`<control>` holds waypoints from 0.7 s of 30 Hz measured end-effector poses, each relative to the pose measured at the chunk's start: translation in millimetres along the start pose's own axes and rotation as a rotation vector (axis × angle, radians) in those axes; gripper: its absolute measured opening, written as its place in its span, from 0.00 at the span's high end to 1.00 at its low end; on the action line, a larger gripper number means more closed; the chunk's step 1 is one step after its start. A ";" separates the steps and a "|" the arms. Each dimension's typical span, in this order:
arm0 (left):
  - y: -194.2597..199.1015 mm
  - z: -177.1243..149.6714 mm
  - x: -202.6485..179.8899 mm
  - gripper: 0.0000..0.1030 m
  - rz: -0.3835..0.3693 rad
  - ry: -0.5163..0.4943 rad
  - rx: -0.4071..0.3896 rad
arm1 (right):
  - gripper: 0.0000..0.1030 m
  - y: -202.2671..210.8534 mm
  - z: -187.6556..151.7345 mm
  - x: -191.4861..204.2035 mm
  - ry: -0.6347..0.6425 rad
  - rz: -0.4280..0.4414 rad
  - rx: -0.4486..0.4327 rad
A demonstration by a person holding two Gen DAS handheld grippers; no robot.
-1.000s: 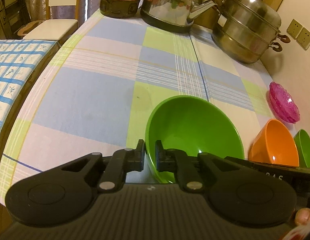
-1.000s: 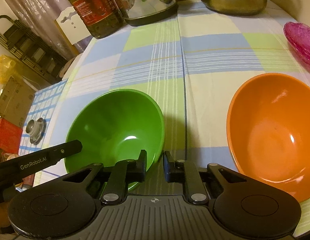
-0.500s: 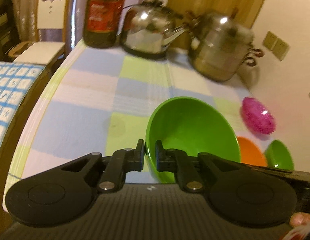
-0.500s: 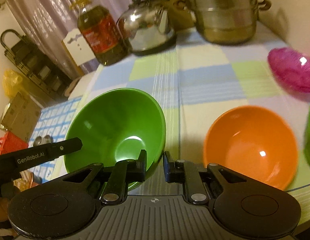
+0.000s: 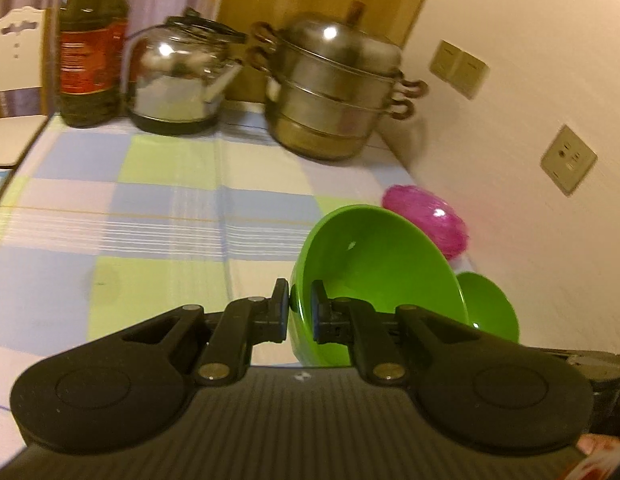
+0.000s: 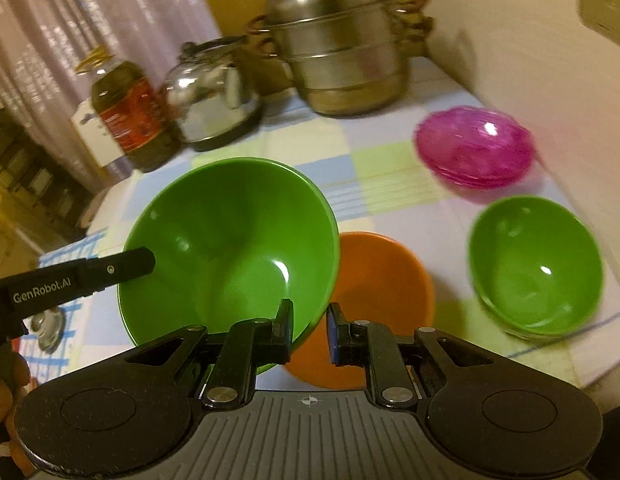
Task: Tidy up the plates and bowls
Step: 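Lower the large green bowl into the orange bowl and open both tools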
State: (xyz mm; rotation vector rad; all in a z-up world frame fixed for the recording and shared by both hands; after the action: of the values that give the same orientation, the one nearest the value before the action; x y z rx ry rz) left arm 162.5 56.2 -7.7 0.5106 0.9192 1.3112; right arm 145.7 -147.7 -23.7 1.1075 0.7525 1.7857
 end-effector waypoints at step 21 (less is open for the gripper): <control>-78.7 -24.2 -20.9 0.91 -0.002 -0.035 0.122 | 0.84 -35.2 -4.6 -62.2 -0.050 -0.069 0.045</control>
State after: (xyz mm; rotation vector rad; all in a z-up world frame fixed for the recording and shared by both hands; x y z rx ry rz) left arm 189.7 14.5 -76.6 0.6247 0.9744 1.2455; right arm 167.8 -188.9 -78.1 1.1383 0.7944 1.6845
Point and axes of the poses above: each gripper's, at about its wrist camera, not at the fingertips, and y roughly against the way its jaws point, x to its left, z to its top, the point moved 3 cm from there along -y, roughly the way its jaws point, and after that the axes turned 9 degrees about x, right-handed, at the moved point
